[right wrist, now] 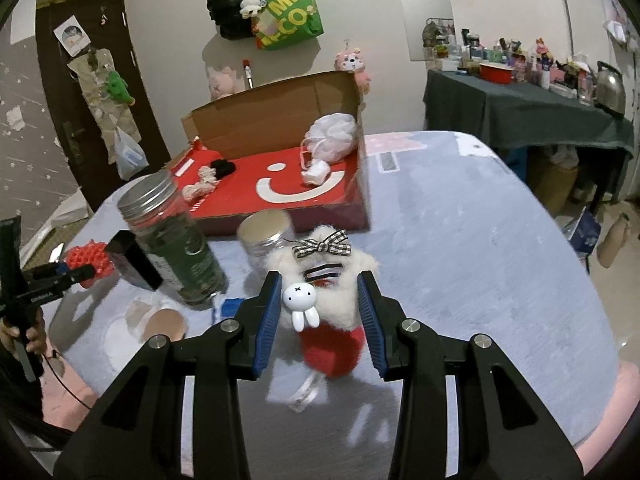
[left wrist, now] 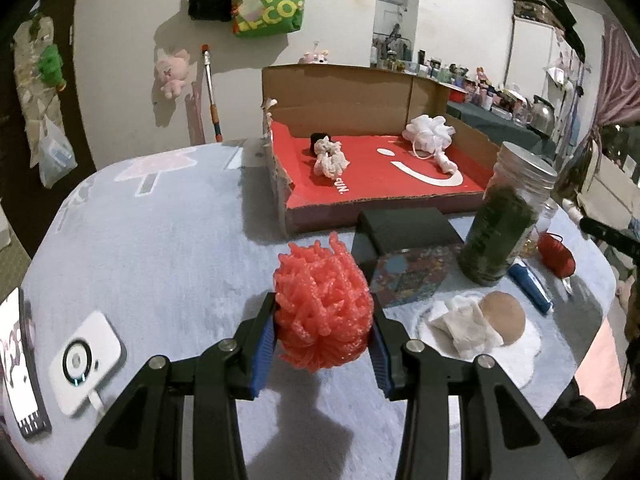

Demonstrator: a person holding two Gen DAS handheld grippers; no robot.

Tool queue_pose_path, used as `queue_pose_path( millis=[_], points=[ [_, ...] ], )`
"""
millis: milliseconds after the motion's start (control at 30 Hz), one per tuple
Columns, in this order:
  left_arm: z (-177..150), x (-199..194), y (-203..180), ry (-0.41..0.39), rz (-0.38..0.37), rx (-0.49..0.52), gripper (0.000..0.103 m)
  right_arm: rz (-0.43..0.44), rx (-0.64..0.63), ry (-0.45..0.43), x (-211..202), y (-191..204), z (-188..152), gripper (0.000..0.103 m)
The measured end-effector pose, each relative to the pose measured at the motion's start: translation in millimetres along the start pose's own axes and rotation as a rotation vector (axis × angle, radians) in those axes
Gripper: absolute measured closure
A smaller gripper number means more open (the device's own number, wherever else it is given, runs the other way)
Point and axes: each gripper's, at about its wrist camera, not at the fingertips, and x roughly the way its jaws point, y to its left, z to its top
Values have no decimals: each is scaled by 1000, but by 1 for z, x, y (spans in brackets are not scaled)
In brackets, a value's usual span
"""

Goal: Organize soft objects
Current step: 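Carry the red mesh net and white plush bunny with both grippers over the box, then lower both grippers into the box and open them to release the items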

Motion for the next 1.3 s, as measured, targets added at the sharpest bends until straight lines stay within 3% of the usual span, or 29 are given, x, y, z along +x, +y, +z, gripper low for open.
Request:
queue_pose_path(
  millis=[367, 733, 1067, 1300],
  points=[
    [25, 14, 4, -3, -22, 77, 60, -83, -92, 17, 17, -11, 20, 66],
    [65, 20, 1, -35, -27, 156, 60, -80, -181, 2, 37, -5, 60, 66],
    [115, 45, -14, -2, -98, 210, 60, 8, -287, 26, 69, 20, 105, 66],
    [161, 85, -40, 72, -166, 243, 59, 117, -321, 117, 117, 42, 139, 66]
  ],
)
